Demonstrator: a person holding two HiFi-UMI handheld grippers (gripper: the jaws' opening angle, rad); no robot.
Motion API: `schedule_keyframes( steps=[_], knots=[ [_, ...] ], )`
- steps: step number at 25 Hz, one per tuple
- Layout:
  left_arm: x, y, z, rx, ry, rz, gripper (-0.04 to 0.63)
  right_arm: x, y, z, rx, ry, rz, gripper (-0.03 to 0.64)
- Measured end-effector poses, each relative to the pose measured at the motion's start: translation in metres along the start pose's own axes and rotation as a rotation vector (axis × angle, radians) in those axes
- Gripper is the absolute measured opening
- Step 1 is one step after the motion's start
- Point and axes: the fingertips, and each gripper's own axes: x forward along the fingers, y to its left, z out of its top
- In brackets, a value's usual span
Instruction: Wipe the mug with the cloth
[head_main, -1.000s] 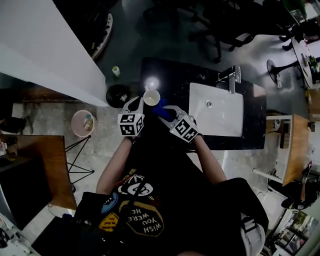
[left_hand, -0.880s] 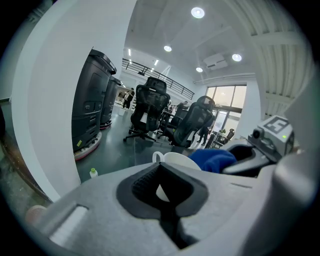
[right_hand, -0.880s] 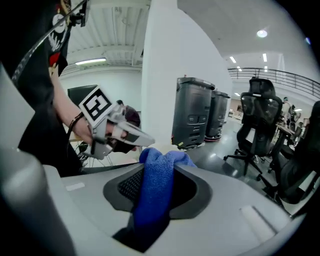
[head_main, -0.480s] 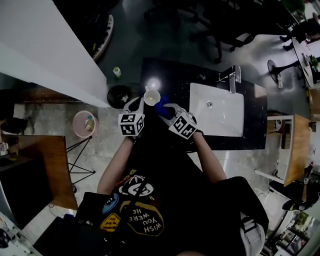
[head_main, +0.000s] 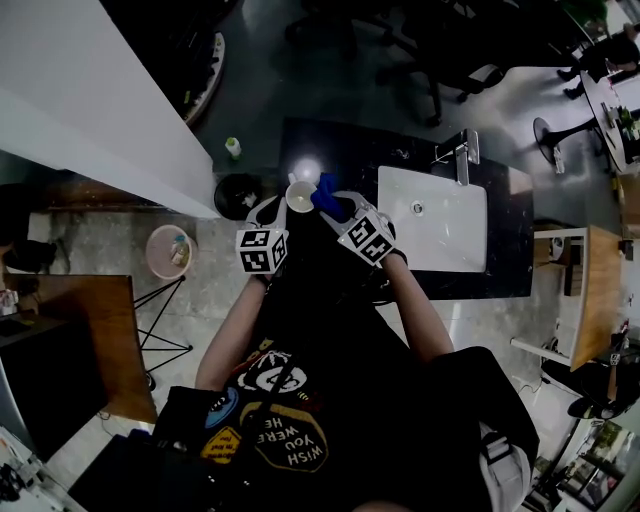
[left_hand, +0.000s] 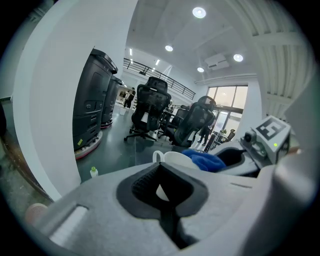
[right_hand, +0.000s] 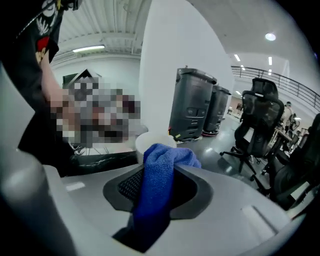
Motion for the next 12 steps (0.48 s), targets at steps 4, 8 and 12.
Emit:
schedule_keyframes(
  steps=[4,8,12],
  knots=[
    [0.000,-0.001,0.000,-0.005,0.002,0.002,0.003,-0.002,0.054,-0.003,-0.103,-0.001,0.136,0.121],
    [-0.003,-0.002,0.000,-0.009,0.001,-0.002,0.003,-0.018,0.032,0.016,-0.054,-0.101,0.069,0.121],
    [-0.001,-0.002,-0.002,-0.020,0.004,-0.003,0.003,-0.021,-0.032,0.030,0.050,-0.142,-0.065,0.121]
  ],
)
